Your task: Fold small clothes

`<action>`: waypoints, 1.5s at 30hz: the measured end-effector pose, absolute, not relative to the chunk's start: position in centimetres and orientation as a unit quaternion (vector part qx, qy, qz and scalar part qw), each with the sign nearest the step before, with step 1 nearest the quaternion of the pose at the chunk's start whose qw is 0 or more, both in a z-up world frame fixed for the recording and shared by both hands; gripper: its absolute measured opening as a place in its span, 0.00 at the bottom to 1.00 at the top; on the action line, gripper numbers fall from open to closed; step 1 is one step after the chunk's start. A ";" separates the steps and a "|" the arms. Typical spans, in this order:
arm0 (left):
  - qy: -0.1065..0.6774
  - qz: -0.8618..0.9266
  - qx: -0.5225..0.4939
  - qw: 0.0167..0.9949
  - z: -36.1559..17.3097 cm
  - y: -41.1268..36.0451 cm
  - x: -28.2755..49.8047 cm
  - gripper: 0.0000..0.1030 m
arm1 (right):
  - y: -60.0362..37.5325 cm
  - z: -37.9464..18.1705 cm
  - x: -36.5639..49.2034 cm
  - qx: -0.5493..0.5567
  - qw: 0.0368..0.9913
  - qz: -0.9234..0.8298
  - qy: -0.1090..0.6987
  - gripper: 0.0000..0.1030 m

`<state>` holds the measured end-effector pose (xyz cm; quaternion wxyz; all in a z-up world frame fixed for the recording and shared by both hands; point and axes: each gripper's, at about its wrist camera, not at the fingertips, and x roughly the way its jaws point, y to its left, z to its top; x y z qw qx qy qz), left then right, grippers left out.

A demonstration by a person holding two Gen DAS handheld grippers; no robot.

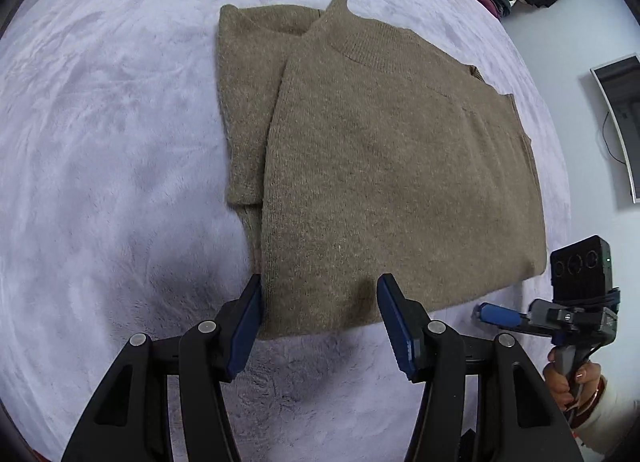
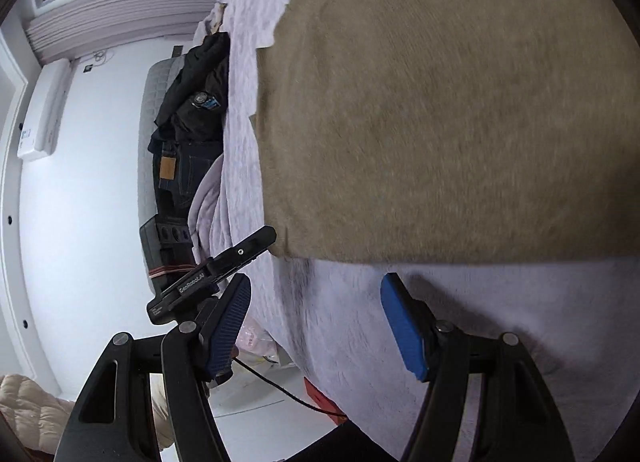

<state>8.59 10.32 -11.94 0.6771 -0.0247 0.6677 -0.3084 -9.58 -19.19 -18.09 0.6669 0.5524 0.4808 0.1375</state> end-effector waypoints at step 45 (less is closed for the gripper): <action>0.625 -0.188 0.002 0.758 -9.5 24.7 3.9 1.00 | -7.3 -19.3 -1.0 0.573 0.667 0.111 0.463 0.08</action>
